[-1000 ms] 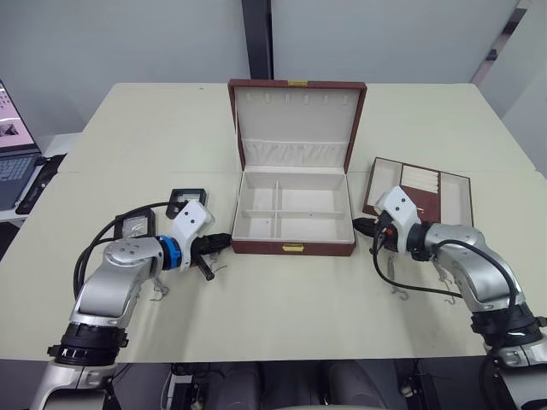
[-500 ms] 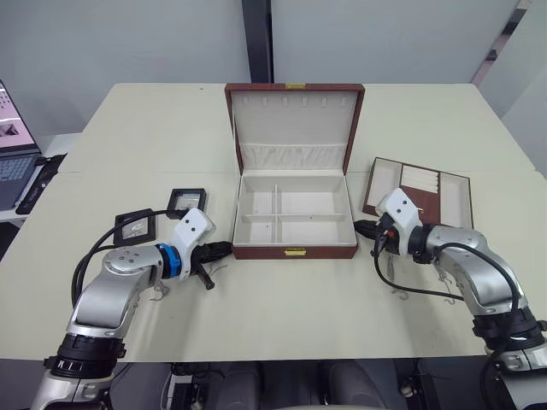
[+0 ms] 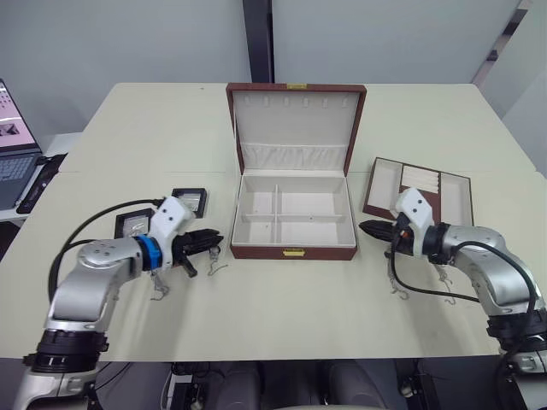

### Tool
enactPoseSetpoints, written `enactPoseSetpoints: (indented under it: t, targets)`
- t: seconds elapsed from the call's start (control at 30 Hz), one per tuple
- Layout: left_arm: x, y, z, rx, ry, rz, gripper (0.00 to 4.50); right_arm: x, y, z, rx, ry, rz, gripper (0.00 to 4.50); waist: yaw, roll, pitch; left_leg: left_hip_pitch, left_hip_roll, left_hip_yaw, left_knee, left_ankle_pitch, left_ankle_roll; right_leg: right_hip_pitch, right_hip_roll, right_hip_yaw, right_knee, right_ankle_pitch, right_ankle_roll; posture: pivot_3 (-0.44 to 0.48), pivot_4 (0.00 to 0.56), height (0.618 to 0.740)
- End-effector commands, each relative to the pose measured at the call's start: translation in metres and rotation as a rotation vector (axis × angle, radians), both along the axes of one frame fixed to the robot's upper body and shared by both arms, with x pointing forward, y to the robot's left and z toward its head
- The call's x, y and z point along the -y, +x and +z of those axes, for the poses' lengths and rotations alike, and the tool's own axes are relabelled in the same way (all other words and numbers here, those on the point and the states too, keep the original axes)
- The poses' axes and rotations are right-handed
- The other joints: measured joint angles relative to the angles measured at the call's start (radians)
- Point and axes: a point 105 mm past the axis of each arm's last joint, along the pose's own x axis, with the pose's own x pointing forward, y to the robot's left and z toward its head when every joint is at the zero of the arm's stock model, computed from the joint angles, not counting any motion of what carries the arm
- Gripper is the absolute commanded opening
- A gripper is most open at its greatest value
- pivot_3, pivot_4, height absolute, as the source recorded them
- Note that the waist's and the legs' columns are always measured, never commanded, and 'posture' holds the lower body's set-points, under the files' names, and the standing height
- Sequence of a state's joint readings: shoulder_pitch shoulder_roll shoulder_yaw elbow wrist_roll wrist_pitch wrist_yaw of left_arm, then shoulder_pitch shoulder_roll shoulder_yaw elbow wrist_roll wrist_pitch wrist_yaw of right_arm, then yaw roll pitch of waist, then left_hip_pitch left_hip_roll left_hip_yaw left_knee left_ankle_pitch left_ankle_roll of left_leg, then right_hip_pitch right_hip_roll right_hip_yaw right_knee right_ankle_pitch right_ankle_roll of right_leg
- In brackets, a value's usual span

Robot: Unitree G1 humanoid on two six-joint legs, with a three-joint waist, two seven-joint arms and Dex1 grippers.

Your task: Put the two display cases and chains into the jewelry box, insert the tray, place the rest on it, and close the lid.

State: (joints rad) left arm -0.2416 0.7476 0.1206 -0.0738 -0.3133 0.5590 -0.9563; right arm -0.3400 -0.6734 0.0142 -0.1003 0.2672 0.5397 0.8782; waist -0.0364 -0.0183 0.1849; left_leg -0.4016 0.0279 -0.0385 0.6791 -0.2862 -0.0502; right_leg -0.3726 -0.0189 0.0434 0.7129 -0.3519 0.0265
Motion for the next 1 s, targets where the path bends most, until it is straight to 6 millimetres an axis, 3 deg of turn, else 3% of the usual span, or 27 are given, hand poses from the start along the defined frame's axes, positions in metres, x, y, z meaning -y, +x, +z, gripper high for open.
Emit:
enactPoseSetpoints:
  t: [0.03, 0.3, 0.33, 0.43, 0.53, 0.77, 1.0]
  targets:
    - [-0.012, -0.004, 0.018, 0.041, -0.02, 0.012, 1.79, 0.019, 0.002, 0.017, 0.066, 0.013, -0.022, 1.04, 0.001, 0.0, 0.0, 0.0, 0.0, 0.0, 0.0, 0.0, 0.0, 0.0, 0.0, 0.0, 0.0, 0.0, 0.0, 0.0, 0.15, 0.74]
    - [-0.08, -0.034, 0.027, -0.019, 0.026, 0.172, 4.3, 0.08, -0.027, 0.026, 0.01, -0.006, -0.033, 3.18, 0.001, 0.0, 0.0, 0.0, 0.001, 0.0, -0.001, 0.0, 0.0, 0.0, 0.0, 0.0, 0.0, 0.0, 0.0, 0.0, 0.15, 0.74]
    - [-0.092, -0.041, 0.025, -0.035, 0.05, 0.199, 4.5, 0.09, -0.032, 0.025, -0.013, -0.011, -0.04, 3.44, 0.0, 0.0, 0.0, 0.001, 0.001, 0.0, -0.001, 0.0, 0.0, 0.0, 0.0, 0.0, 0.0, 0.0, 0.0, 0.0, 0.15, 0.74]
    - [-0.125, -0.057, 0.027, -0.053, 0.102, 0.291, 4.5, 0.118, -0.042, 0.027, -0.06, -0.033, -0.079, 4.45, -0.001, 0.0, 0.0, 0.001, 0.001, 0.001, -0.001, 0.0, 0.0, 0.001, 0.0, 0.001, 0.0, 0.0, 0.0, 0.0, 0.15, 0.74]
    - [-0.15, -0.069, 0.029, -0.045, 0.141, 0.381, 4.5, 0.141, -0.046, 0.028, -0.086, -0.046, -0.123, 4.45, 0.0, 0.0, 0.0, 0.002, 0.001, 0.001, -0.001, 0.0, 0.0, 0.001, 0.0, 0.0, 0.0, 0.0, 0.0, 0.0, 0.15, 0.74]
    - [-0.178, -0.087, 0.032, -0.03, 0.177, 0.476, 4.5, 0.159, -0.051, 0.016, -0.132, -0.09, -0.155, 4.45, 0.0, 0.0, 0.0, 0.002, 0.001, 0.001, -0.001, 0.0, 0.0, 0.001, 0.0, 0.001, 0.0, 0.0, 0.0, 0.0, 0.15, 0.74]
    - [-0.189, -0.093, 0.037, -0.019, 0.187, 0.511, 4.5, 0.173, -0.055, 0.007, -0.144, -0.104, -0.215, 4.45, 0.0, 0.0, 0.0, 0.002, 0.001, 0.002, -0.001, 0.0, 0.0, 0.001, -0.001, 0.001, 0.0, 0.0, 0.0, 0.0, 0.15, 0.74]
